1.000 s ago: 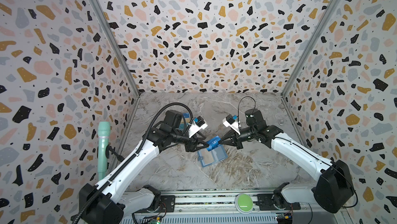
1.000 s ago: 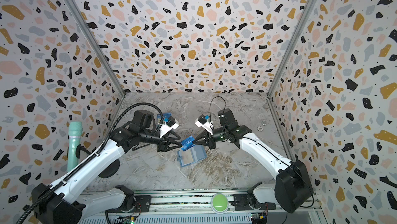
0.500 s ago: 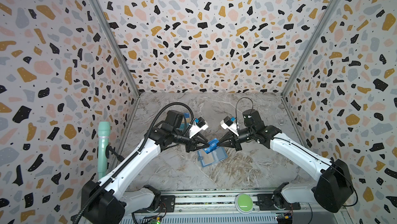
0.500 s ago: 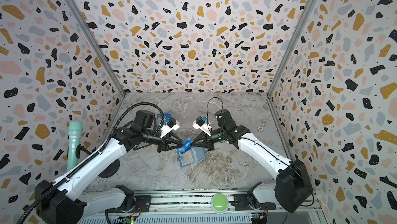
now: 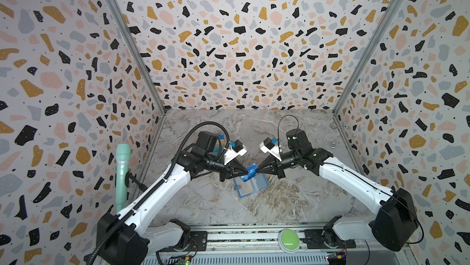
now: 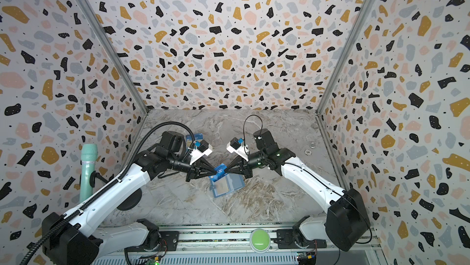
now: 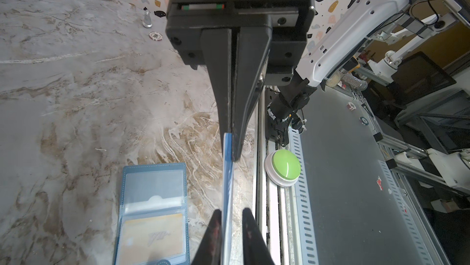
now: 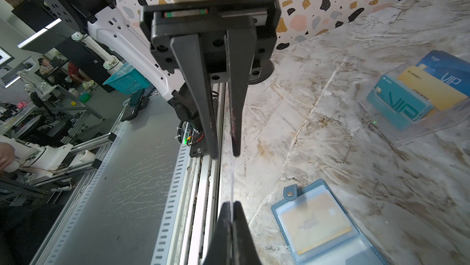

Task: Take the credit cards out of the card holder
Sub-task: Pass the credit card.

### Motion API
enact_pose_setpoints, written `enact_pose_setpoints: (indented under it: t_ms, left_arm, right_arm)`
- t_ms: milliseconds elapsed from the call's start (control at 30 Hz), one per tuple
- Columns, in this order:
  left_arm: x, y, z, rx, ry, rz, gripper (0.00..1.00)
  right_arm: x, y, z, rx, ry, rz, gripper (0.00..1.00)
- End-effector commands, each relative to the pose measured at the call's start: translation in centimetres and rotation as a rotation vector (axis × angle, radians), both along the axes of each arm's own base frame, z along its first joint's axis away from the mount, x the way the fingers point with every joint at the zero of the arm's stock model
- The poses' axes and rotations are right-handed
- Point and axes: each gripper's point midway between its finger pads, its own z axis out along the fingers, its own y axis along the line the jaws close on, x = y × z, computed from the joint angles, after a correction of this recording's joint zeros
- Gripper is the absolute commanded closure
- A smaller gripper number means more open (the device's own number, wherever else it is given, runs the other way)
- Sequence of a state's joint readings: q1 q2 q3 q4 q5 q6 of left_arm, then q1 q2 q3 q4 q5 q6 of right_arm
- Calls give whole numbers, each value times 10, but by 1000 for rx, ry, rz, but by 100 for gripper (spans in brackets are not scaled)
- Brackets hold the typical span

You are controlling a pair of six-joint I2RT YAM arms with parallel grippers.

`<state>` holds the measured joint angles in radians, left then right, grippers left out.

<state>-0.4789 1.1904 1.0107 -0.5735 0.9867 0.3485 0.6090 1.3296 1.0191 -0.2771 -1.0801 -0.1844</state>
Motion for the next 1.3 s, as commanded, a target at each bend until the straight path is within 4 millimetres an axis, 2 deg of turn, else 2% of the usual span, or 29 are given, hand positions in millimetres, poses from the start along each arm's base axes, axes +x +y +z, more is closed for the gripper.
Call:
enact_pose_setpoints:
  t_ms: [0,233,367,467,500,600,667,833,900,1033,1167,1267]
  left_arm:
    - [-5,-1,-1,-14,19,-22,87]
    - [0,-4,-1,-27,30,-2,100]
    - [6,-4,-1,-24,24,28,100]
    - [13,-2,0,-5,-1,69,100]
    - [16,-1,0,5,-11,90,100]
    - [28,5,-2,60,-56,162,100]
    - [37,13,-6,120,-89,213,100]
    - [61,32,-12,277,-177,327,100]
    - [66,39,-14,345,-224,312,100]
    - [95,63,-10,517,-359,387,100]
    - [110,74,-2,598,-524,327,100]
    - [126,82,5,609,-579,274,100]
  right_arm:
    - [2,3,16,25,-42,2,100]
    - [3,4,16,22,-41,2,100]
    - [10,4,12,-1,-52,-35,100]
    - [19,1,8,-29,-66,-86,59]
    - [21,0,8,-34,-70,-103,50]
    - [33,-10,10,-38,-86,-172,26]
    - [46,-22,13,-35,-101,-256,20]
    - [81,-55,10,-75,-149,-529,15]
    - [91,-66,7,-85,-170,-624,14]
    - [110,-90,-2,-108,-223,-811,14]
    - [115,-101,0,-99,-256,-888,13]
    - [115,-104,6,-73,-276,-909,13]
